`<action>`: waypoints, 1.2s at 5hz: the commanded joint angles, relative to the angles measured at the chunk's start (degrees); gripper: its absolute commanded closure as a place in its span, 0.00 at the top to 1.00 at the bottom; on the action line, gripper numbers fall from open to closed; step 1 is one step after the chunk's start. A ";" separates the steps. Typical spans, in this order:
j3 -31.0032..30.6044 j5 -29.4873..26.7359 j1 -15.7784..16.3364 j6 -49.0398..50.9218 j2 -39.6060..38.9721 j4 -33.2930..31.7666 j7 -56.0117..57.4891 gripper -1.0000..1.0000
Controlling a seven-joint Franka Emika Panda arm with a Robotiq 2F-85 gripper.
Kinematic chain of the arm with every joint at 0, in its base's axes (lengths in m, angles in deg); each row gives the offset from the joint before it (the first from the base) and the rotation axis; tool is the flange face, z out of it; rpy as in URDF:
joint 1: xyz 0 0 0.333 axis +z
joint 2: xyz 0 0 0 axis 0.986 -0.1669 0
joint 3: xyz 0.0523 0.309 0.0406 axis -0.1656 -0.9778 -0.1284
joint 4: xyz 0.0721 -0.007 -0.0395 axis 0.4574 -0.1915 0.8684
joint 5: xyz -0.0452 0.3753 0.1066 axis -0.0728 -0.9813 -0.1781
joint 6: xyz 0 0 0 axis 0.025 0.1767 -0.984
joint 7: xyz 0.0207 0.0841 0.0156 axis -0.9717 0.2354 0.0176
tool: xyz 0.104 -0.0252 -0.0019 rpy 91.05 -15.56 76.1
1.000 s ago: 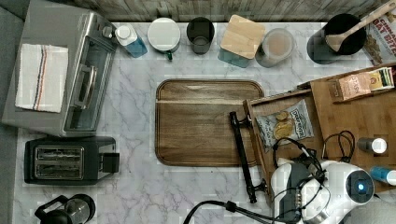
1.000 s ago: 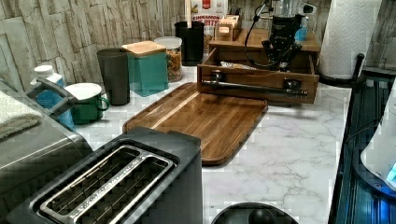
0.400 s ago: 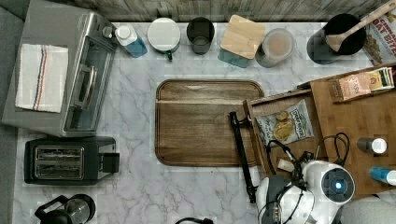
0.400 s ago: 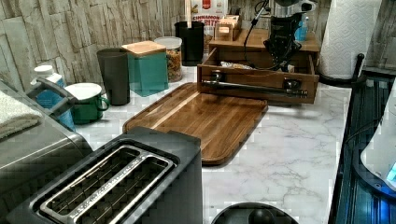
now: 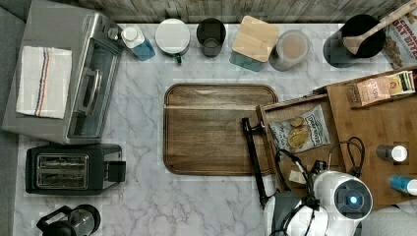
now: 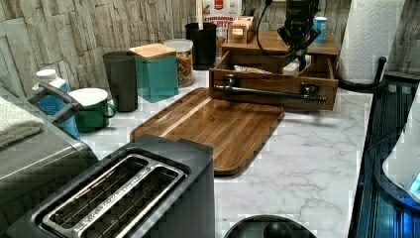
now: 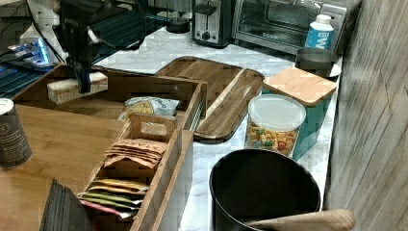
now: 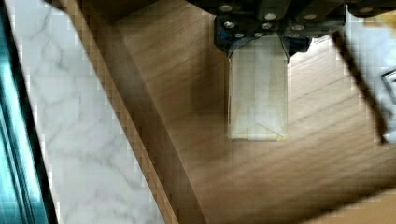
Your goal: Pick up the butter.
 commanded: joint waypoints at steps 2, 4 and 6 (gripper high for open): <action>-9.85 -0.74 6.11 13.86 20.77 7.03 1.06 0.00; -8.59 -16.09 15.34 25.32 21.82 16.74 0.59 0.00; -9.84 -14.91 17.85 35.77 17.43 27.02 -0.74 0.00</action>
